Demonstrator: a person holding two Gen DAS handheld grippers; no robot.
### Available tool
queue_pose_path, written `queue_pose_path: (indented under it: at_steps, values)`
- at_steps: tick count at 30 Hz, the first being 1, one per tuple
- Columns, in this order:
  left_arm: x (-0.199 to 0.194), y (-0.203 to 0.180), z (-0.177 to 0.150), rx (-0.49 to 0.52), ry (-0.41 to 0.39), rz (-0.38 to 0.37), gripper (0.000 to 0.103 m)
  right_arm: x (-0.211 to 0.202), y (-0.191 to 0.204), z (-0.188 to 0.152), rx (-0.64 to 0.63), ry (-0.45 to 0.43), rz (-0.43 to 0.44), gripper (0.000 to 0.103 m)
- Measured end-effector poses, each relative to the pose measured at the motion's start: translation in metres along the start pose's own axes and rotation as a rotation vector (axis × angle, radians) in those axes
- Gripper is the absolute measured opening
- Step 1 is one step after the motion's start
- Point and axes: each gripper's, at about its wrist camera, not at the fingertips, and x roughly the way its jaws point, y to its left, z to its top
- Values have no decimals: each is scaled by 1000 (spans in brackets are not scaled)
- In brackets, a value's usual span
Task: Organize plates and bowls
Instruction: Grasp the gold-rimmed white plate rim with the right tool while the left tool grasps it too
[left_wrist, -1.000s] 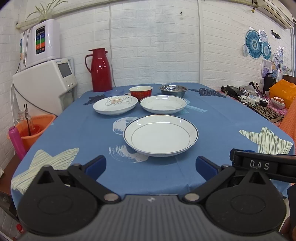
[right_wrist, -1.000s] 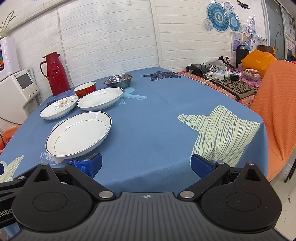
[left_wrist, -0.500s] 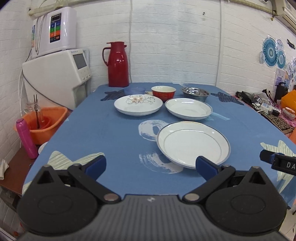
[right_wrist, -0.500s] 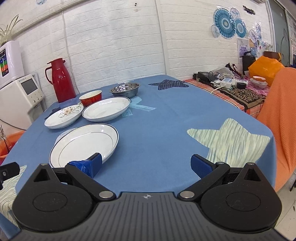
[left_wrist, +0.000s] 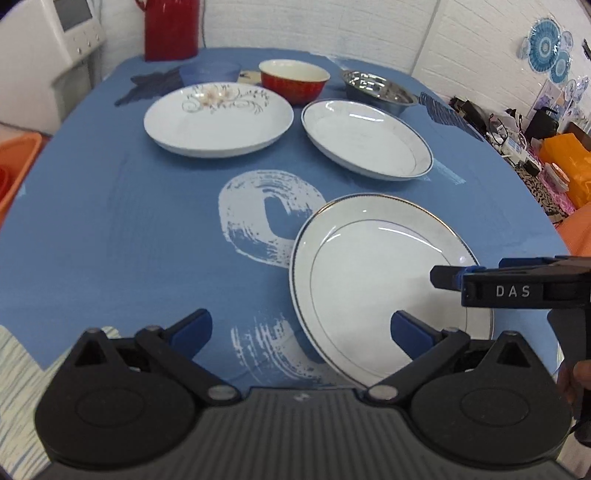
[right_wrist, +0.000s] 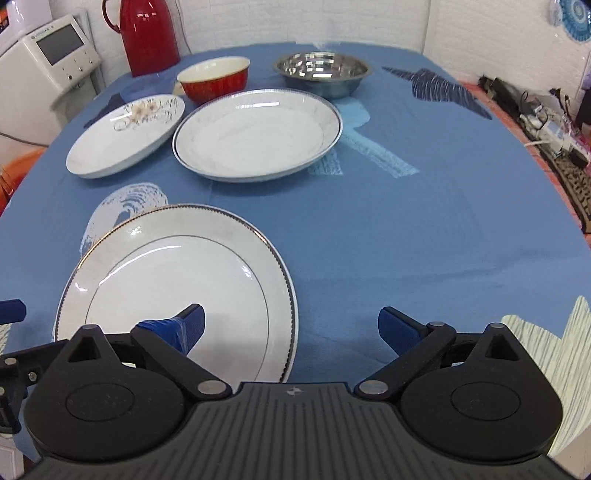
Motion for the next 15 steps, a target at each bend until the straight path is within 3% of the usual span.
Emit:
queue_pose_path:
  at_steps: [3,8,12,15]
  values:
    - [13,7,7,-24,30,14,102,14,1,4,20,71,9,90]
    - [30,7,16,-19,63,39,98,19,1,13,24,86,6,91]
    - [31,3,17,-17,45,56,98,17,-2,8,-28,38,29,91]
    - [32,-1,17,-8,39,53,98,17,-1,11,-15,67,17,91]
